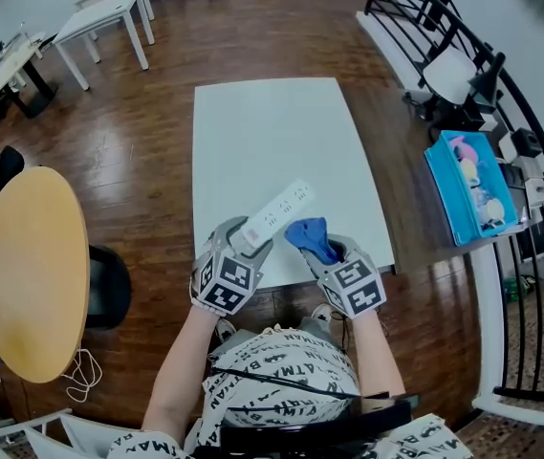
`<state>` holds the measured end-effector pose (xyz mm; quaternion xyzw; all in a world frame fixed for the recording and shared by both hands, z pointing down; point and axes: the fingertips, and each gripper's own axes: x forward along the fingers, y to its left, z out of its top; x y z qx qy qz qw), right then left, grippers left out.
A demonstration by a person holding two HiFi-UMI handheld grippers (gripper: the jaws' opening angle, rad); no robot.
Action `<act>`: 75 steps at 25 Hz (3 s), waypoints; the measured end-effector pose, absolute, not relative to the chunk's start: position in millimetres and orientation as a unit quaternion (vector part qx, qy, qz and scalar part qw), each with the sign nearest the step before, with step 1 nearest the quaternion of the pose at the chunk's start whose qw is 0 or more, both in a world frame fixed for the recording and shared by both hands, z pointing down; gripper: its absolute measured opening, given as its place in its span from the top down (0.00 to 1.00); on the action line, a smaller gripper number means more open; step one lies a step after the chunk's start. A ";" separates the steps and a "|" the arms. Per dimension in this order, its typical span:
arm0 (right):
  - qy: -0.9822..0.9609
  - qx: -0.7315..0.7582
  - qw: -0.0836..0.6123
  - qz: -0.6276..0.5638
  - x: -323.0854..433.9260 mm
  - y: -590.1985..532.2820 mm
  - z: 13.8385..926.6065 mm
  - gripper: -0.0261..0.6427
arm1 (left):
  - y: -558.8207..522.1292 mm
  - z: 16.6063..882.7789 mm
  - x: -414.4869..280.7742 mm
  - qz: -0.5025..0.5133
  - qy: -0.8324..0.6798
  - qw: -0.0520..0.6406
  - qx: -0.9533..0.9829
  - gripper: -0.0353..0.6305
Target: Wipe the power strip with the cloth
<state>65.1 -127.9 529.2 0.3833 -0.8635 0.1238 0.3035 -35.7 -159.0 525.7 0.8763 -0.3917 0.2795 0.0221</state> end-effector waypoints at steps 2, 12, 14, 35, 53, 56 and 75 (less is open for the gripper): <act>-0.867 0.378 0.295 0.134 56.5 -127.4 531.7 0.76 | -161.5 524.0 -37.3 0.272 -0.403 0.031 0.873 0.53; -0.876 0.360 0.282 0.153 35.8 -126.2 539.9 0.76 | -155.3 525.5 -31.4 0.289 -0.411 0.006 0.865 0.53; -0.874 0.366 0.274 0.164 42.5 -128.8 541.1 0.76 | -151.1 526.4 -28.7 0.298 -0.404 -0.011 0.865 0.53; -0.849 0.414 0.302 0.131 150.3 -164.3 523.6 0.76 | -114.8 515.4 -27.1 0.319 -0.281 -0.123 0.897 0.53; -0.862 0.168 0.471 -0.084 133.3 -123.5 526.4 0.76 | -60.9 523.4 -11.4 0.344 -0.112 -0.207 0.909 0.53; -0.847 0.080 0.507 -0.139 126.2 -107.7 533.6 0.76 | -48.3 527.6 -7.4 0.361 -0.079 -0.240 0.898 0.53; -0.898 -0.002 0.415 -0.146 44.6 -87.8 498.5 0.76 | -28.4 522.5 39.7 0.351 -0.029 -0.291 0.890 0.53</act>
